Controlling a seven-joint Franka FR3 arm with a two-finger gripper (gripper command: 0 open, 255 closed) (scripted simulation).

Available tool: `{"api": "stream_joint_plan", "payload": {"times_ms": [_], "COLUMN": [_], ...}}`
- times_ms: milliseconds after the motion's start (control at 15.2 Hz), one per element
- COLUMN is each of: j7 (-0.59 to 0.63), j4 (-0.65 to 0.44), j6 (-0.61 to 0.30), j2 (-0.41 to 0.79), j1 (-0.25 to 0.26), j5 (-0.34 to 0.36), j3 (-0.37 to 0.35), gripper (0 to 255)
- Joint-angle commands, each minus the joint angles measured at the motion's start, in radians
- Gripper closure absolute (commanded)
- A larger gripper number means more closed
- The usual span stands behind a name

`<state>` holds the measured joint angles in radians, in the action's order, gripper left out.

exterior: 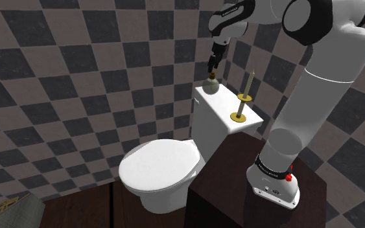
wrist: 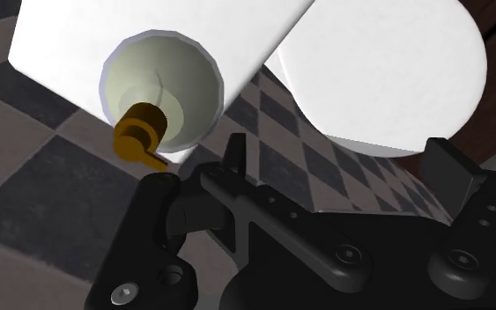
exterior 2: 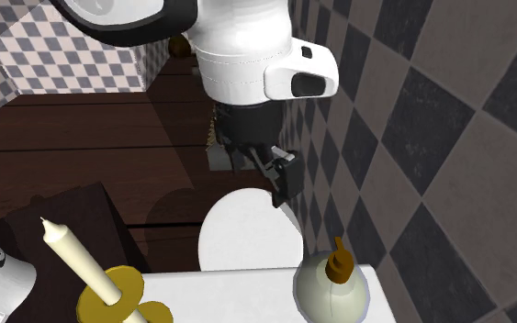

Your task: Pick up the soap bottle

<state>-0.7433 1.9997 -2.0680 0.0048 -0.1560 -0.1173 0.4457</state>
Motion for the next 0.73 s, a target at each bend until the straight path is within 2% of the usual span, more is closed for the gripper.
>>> {"api": "stream_joint_plan", "payload": {"times_ms": [0,330,660], "j7": [-0.043,-0.144,-0.214], "j4": [-0.062,-0.233,-0.447], "j6": [-0.002,0.010,0.050], "j2": [0.078,0.274,0.476], "j1": [-0.015,-0.085,-0.180], "j5": [-0.038,-0.133,-0.213], "j3": [0.015,0.029,0.017], "gripper": [0,0,0]}}
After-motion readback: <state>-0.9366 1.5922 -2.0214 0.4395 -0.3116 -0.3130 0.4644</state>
